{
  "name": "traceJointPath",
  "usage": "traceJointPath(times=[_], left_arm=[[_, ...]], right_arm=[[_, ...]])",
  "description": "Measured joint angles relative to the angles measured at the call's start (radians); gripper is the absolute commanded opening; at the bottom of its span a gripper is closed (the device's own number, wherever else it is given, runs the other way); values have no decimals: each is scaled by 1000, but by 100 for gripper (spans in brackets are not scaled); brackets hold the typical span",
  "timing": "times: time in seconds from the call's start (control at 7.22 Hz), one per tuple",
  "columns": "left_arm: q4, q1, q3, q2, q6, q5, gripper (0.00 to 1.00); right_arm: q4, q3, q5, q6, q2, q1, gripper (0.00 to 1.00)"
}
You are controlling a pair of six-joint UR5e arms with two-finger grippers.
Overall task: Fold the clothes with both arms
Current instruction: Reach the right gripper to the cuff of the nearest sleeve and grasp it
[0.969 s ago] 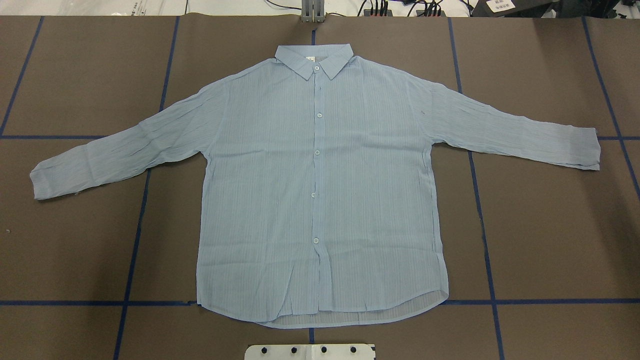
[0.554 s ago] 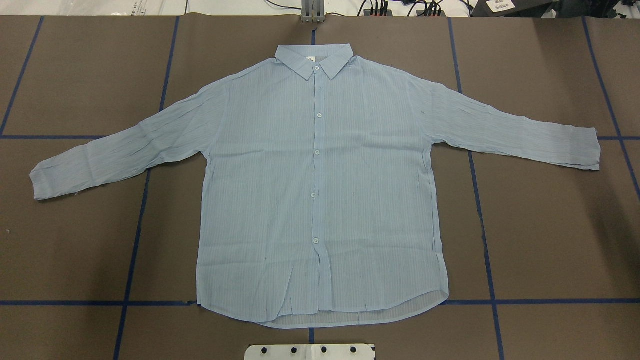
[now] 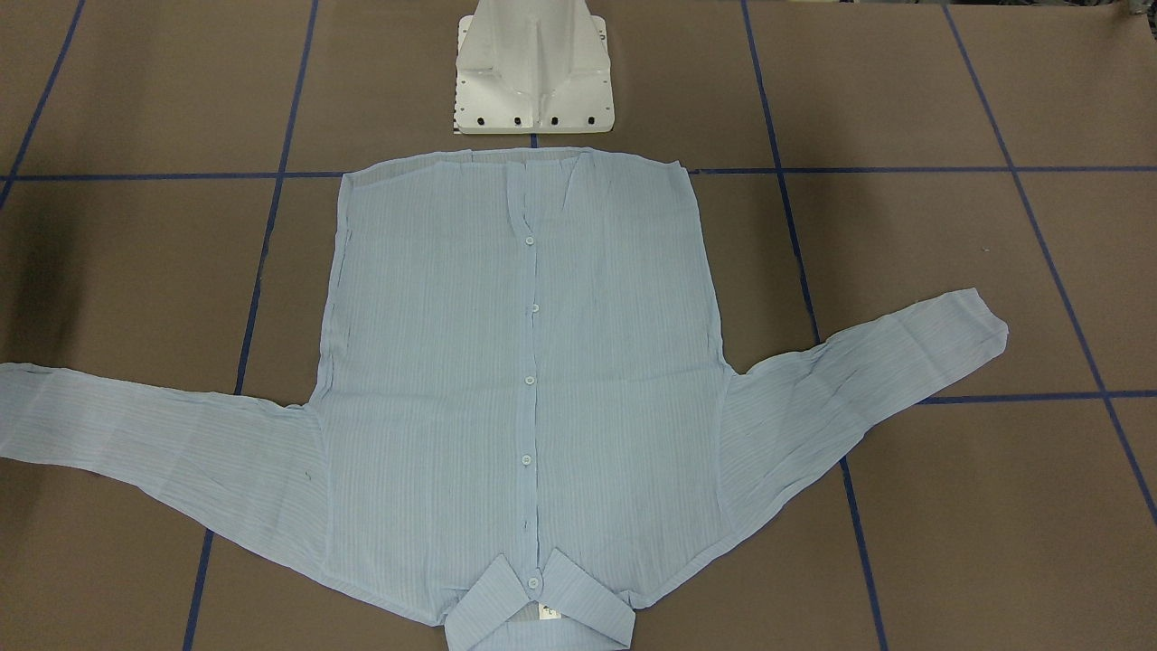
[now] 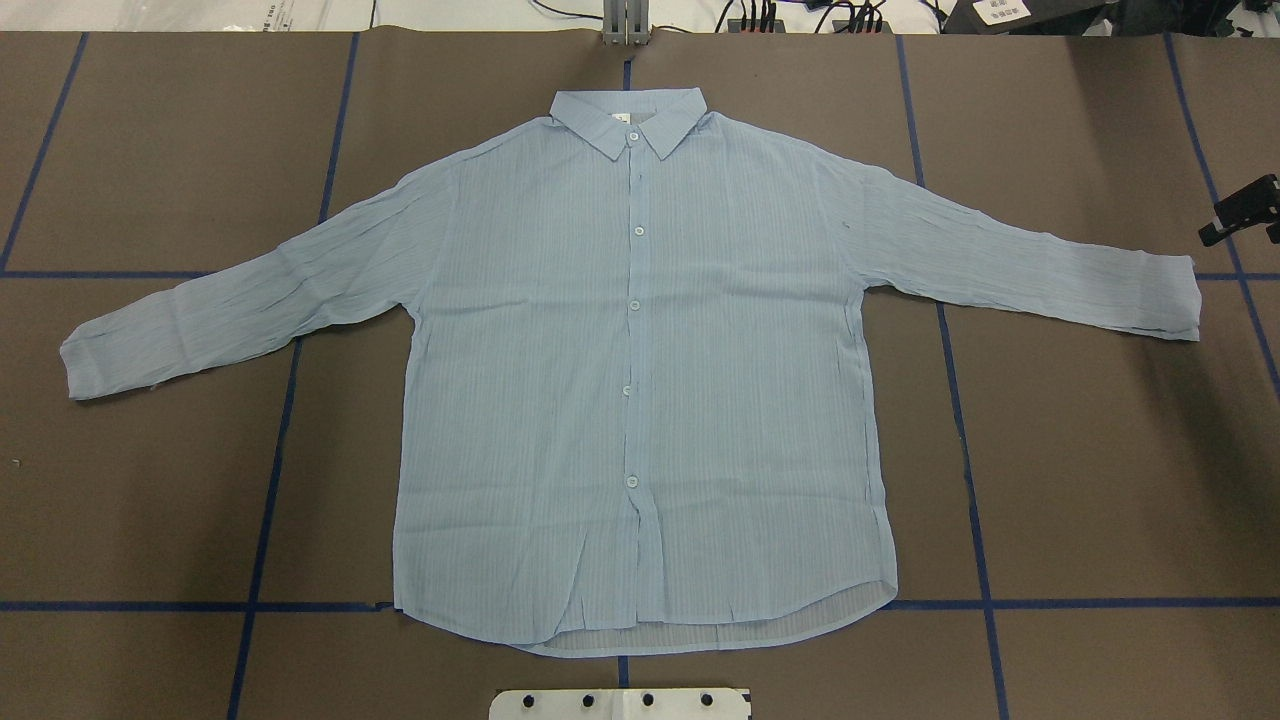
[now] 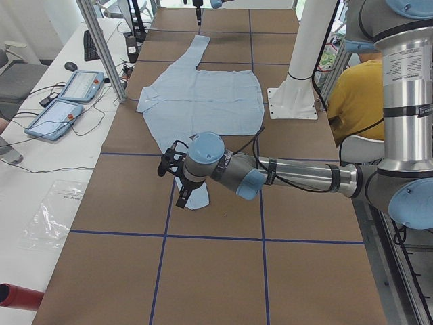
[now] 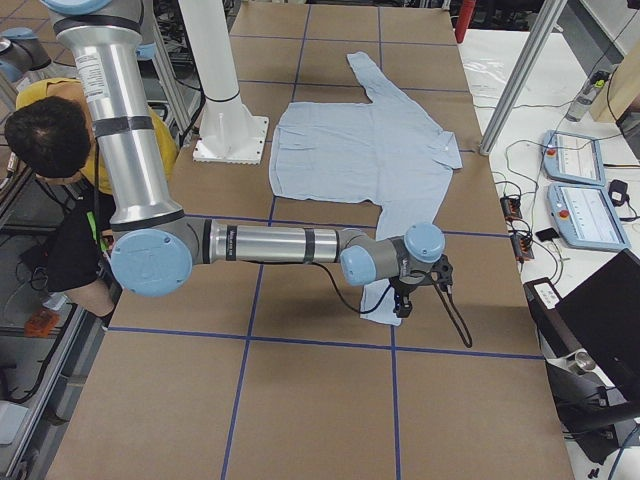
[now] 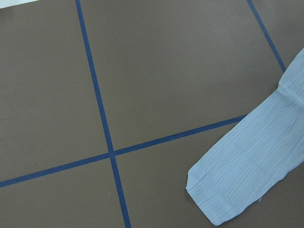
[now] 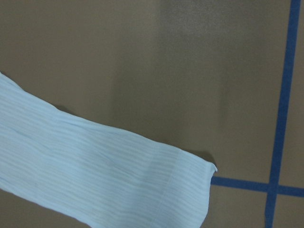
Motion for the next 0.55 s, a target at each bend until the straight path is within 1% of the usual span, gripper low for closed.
traceJointPath(times=[0.28,0.42,0.55], left_arm=[[-3,2,13,0,-6,-45,100],[-3,2,19,-1,-7,-54,100],[-3,2,21,-1,-7,-57,100]], right_arm=[[58,-131,-7,16,62,-20,96],[84,-175,-7,44,77,-25,96],[97,-196,-8,87,83,-28,91]])
